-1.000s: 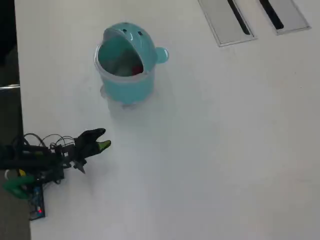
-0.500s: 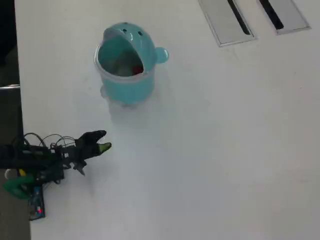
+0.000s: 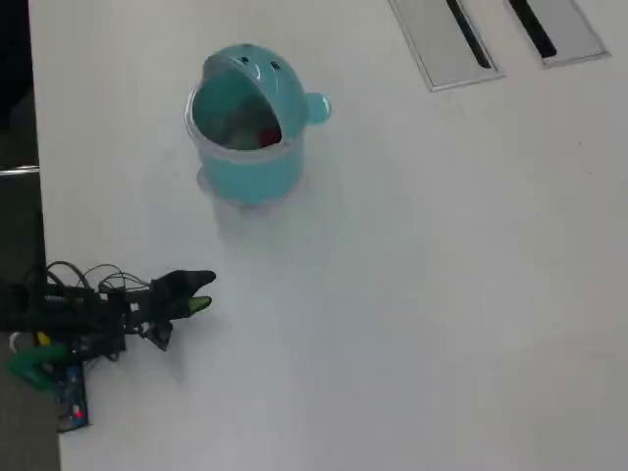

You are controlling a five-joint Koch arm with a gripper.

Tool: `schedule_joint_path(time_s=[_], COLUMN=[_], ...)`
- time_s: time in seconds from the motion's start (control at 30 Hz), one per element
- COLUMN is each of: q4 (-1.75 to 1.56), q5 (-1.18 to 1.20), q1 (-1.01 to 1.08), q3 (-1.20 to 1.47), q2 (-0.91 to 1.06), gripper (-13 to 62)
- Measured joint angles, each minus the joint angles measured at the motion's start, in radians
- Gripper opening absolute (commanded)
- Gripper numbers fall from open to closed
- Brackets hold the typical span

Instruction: Grasp RGB lego blocks and put them in the bin one by one.

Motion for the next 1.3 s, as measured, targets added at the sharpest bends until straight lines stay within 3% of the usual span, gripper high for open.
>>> schedule_joint_path(time_s=[1.3], q4=[0.169], q5=[0.066], q1=[0.009], q3=[0.000], q2=[0.000], gripper=[34.6])
